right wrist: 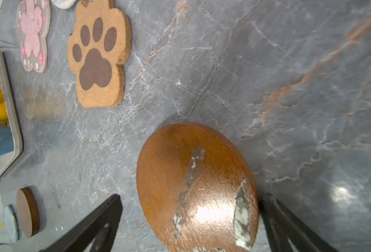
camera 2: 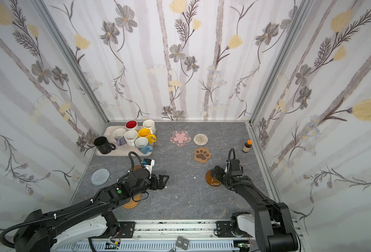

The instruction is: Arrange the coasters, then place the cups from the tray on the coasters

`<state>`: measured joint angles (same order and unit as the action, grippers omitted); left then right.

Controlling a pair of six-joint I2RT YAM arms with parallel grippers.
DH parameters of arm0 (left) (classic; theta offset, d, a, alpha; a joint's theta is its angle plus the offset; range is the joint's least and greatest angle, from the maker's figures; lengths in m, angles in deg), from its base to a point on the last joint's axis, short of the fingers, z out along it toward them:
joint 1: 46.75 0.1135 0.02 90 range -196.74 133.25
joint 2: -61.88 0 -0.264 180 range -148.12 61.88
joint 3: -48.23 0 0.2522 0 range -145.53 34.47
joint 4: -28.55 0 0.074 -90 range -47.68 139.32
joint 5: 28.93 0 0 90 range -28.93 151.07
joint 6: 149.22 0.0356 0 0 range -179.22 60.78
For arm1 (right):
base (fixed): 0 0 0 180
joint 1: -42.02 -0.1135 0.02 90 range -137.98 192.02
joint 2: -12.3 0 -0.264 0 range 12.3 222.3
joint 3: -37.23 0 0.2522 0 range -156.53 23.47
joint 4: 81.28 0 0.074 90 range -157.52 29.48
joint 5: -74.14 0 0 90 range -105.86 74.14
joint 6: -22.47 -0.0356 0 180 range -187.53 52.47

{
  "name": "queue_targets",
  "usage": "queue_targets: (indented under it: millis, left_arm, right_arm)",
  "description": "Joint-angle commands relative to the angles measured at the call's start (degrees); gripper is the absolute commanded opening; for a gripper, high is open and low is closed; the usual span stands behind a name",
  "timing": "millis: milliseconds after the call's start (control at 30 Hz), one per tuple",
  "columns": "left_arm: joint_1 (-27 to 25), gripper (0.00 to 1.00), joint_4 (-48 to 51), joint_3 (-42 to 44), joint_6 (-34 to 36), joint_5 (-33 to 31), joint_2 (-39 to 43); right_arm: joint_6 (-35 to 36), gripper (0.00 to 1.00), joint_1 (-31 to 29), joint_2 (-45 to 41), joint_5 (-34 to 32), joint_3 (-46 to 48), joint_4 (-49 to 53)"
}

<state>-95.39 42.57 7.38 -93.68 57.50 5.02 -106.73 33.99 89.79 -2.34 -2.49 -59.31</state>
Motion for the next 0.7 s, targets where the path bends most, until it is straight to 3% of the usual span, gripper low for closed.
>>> queue_targets:
  millis: [0, 267, 667]
  left_arm:
    - [0.1, 1.0, -0.6, 0.2, -0.3, -1.4, 0.3]
    - [0.6, 1.0, -0.6, 0.5, -0.3, -2.2, 0.4]
    - [1.0, 1.0, -0.5, 1.8, -1.0, -3.7, 1.0]
  right_arm:
    - [-1.1, 1.0, -1.9, 1.8, 2.4, -1.1, -2.4]
    - [-2.2, 1.0, -7.7, 6.1, 1.4, -4.3, -4.3]
    - [-3.2, 1.0, -11.0, 10.5, 1.8, -7.5, -6.0]
